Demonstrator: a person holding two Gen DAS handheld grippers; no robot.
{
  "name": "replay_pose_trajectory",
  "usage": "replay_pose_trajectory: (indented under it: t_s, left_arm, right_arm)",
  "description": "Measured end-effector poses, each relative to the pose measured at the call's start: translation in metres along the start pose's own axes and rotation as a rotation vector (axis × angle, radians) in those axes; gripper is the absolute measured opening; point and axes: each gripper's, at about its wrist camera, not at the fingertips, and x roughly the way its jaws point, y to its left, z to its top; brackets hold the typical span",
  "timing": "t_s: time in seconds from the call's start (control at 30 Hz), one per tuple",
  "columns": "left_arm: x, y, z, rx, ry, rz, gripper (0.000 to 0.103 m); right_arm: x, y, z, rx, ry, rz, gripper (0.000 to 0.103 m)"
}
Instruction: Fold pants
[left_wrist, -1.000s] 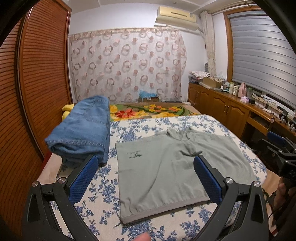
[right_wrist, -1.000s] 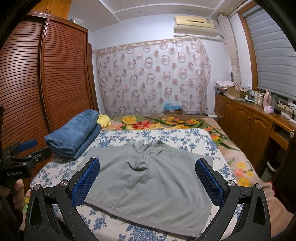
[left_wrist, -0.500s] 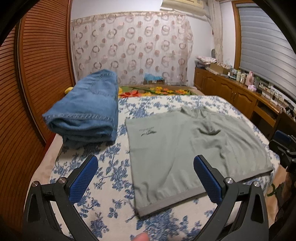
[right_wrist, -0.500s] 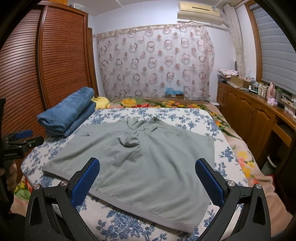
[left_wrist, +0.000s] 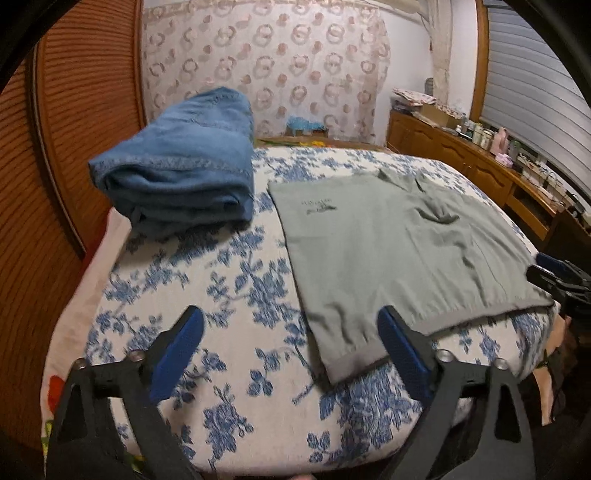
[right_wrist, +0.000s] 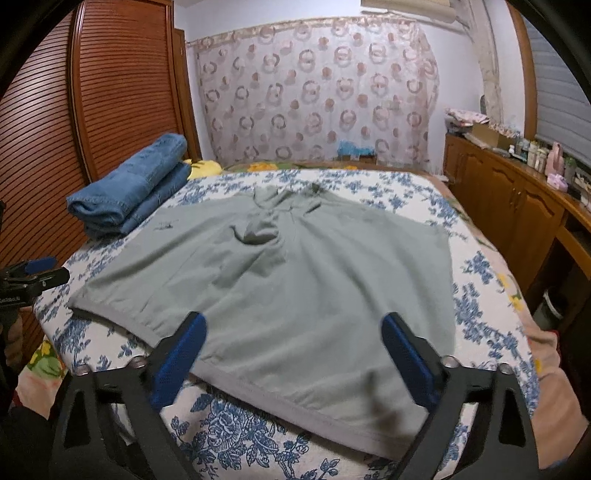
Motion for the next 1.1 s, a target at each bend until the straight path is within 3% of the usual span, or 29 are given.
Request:
replay_pose_trajectory:
  t_s: [0.1,0.43,0.7,0.83,0.9,1.0,1.1]
  left_arm:
    - [0.002,0.000,-0.007,0.001,0.030,-0.034,0.078]
    - [0.005,-0.006,-0.022,-0.004,0.071,-0.103,0.043]
    - [0.012,-0.010,-0.025,-0.004,0.089,-0.124,0.038]
    - [0.012,-0.015,-0.023,0.015,0.098,-0.140,0.018]
    - [0.010,-0.017,-0.022,0.028,0.090,-0.138,0.010]
    - [0.000,-0.019,-0.013,0.026,0.057,-0.162,0.007]
    - [-0.012,-0.026,0.004,0.046,0.012,-0.187,0.007]
  right_arm:
    - [0.001,-0.004,0.000,0.009,0.030,0.012,0.081]
    - [-0.001,-0.012,0.008,-0.010,0.072,0.004,0.079]
    - [0.002,-0.001,0.005,-0.066,0.054,-0.031,0.078]
    - [0.000,-0.003,0.006,-0.064,0.050,-0.034,0.074]
    - [0.002,-0.004,0.008,-0.061,0.050,-0.037,0.070]
    - [0.001,-0.006,0.010,-0.060,0.052,-0.042,0.050]
    - [-0.001,-0.009,0.013,-0.042,0.058,-0.022,0.048]
